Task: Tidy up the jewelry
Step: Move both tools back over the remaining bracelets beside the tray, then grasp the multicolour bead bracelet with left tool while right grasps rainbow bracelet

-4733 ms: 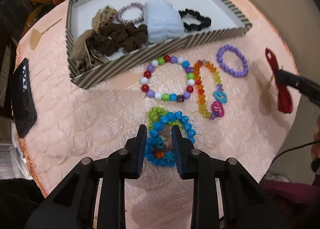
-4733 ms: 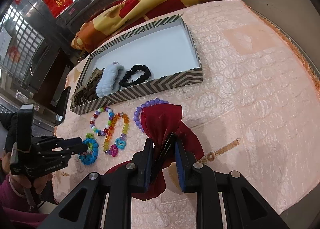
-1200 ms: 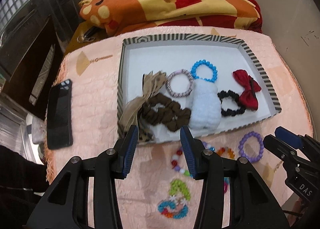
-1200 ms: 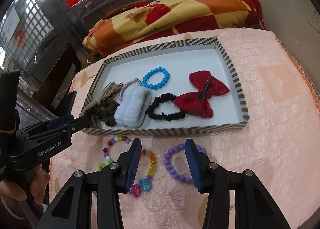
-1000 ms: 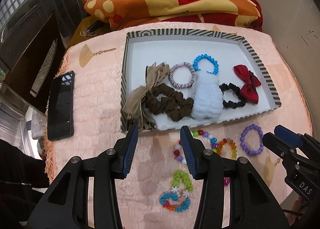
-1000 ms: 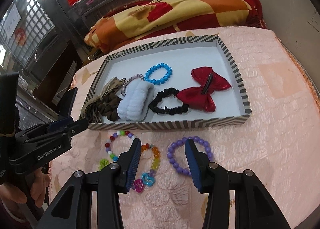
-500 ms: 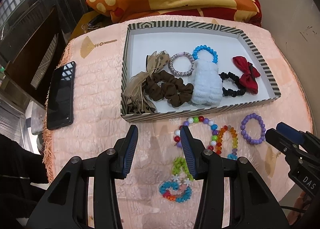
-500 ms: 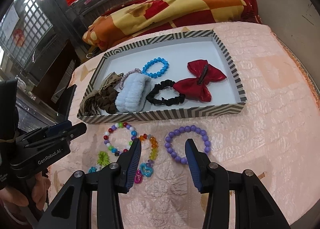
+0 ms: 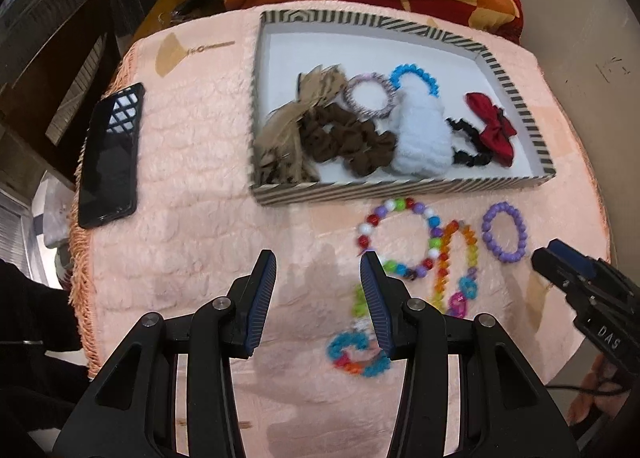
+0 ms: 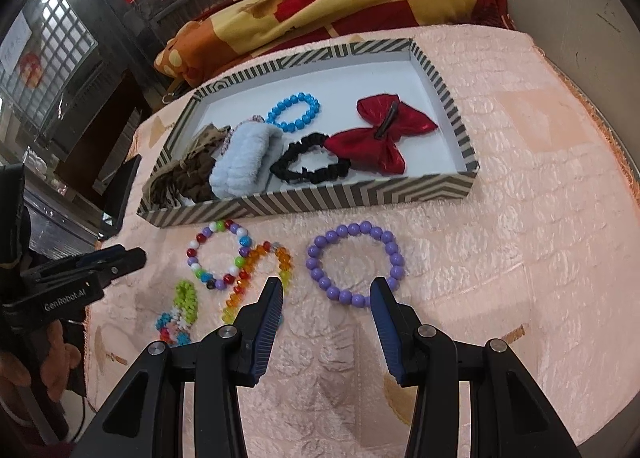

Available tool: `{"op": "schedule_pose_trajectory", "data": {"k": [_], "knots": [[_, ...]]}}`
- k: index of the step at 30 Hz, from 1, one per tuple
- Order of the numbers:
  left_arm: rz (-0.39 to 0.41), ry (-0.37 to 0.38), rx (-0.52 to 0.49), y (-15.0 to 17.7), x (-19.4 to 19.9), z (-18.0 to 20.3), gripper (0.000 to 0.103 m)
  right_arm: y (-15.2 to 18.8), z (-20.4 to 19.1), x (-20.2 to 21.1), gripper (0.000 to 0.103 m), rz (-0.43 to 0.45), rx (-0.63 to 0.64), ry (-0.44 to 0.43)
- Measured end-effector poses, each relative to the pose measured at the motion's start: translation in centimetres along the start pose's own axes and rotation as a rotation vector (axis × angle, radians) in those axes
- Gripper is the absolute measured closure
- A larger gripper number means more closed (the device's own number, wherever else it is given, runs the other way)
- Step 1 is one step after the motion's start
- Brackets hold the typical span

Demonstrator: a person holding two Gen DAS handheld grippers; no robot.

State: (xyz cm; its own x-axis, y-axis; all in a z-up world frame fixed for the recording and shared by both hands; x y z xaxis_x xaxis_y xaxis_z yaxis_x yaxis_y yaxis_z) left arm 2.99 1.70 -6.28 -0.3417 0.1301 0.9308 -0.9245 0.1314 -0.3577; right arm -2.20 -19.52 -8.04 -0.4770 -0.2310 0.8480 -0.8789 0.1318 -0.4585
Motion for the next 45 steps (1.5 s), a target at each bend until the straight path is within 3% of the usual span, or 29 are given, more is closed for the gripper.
{"op": "schedule_pose_trajectory", "data": {"k": [11, 15, 19, 26, 32, 41, 45], "knots": [[-0.029, -0.026, 0.096, 0.8, -0.2, -4.8, 0.060, 1.0, -2.8, -2.6, 0.063, -0.037, 0.077, -0.055], [-0.043, -0.023, 0.076, 1.4, -0.4, -4.4, 0.060, 0.7, -4.2, -4.3, 0.071, -0.054, 0.134, -0.025], [-0.051, -0.014, 0.058, 1.5, -0.6, -3.4, 0.060, 0.8, -5.0, -5.5, 0.071, -0.072, 0.197, 0.024], [-0.054, -0.003, 0.054, 0.7, -1.2, -2.0, 0.060, 1.4, -3.1, -5.6, 0.080, -0.105, 0.202, 0.073], [-0.063, -0.002, 0.042, -0.1, -2.4, -0.6, 0.059, 1.7, -1.3, -4.5, 0.080, -0.096, 0.110, -0.003], [-0.055, -0.019, 0.010, -1.2, -3.7, 1.2, 0.059, 1.8, -1.8, -4.1, 0.080, -0.096, 0.144, -0.024], [-0.052, -0.024, -0.007, -1.6, -4.3, 2.1, 0.055, 1.8, -1.9, -4.7, 0.080, -0.100, 0.155, 0.003]]}}
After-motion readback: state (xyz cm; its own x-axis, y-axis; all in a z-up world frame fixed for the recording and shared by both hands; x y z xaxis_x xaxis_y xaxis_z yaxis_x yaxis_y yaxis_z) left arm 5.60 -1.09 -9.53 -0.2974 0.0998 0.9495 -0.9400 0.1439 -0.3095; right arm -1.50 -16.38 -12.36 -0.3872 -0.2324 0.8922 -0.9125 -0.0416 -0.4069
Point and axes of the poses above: each gripper's, at about its wrist camera, not at the fingertips, and x roughly against the way its jaws point, z to its right, y to its underside, the point moved 6 cm from there along -x, roughly the way its jaws point
